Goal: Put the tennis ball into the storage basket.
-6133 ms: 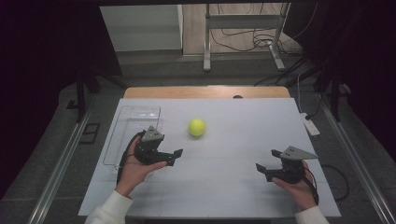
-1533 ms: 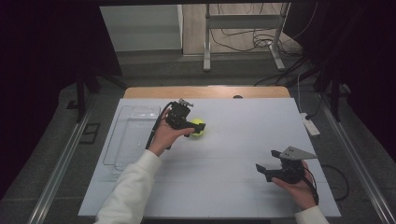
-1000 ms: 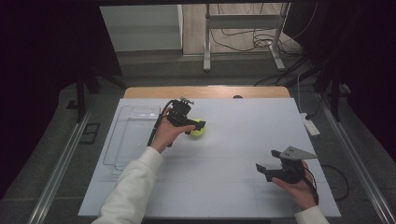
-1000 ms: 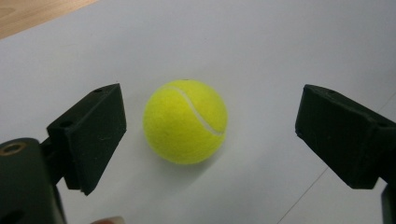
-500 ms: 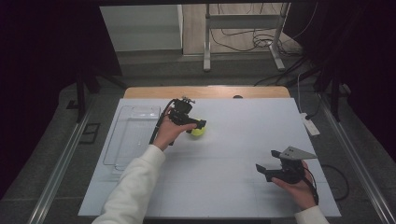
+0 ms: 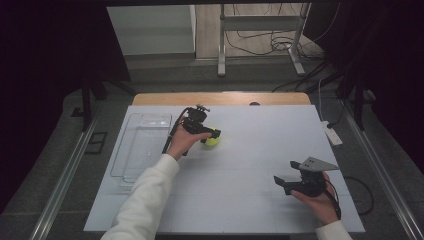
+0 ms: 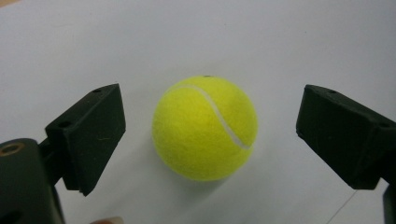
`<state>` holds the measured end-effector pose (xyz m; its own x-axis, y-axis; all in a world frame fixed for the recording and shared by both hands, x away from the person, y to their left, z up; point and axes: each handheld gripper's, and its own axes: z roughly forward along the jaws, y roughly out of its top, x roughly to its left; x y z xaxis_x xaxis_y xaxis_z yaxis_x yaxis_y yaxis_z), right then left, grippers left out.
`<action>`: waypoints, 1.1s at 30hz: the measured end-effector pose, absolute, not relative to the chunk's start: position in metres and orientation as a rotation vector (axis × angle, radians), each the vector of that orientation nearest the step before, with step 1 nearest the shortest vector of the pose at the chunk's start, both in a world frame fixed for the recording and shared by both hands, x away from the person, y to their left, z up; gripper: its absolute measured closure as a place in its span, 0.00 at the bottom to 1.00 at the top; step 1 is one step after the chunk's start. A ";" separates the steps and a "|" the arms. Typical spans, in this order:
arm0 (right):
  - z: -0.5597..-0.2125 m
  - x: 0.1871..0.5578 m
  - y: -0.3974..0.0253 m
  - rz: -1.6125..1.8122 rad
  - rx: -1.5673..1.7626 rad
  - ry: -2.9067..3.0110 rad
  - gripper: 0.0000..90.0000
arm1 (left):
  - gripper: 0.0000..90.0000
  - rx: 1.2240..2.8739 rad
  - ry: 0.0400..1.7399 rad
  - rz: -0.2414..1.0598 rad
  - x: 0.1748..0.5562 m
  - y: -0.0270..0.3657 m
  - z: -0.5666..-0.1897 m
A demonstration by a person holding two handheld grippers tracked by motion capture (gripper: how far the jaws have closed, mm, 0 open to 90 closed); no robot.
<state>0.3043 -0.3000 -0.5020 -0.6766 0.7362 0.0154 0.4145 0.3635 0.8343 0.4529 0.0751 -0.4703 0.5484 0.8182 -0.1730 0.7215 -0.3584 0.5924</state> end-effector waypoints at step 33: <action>-0.503 0.305 -0.300 1.229 1.012 2.268 0.16 | 0.10 2.210 1.268 0.163 0.465 0.062 -0.490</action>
<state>0.3049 -0.3005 -0.5025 -0.6745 0.7381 0.0167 0.4170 0.3622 0.8336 0.4648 0.0621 -0.4905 0.5406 0.8230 -0.1745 0.7523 -0.3801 0.5381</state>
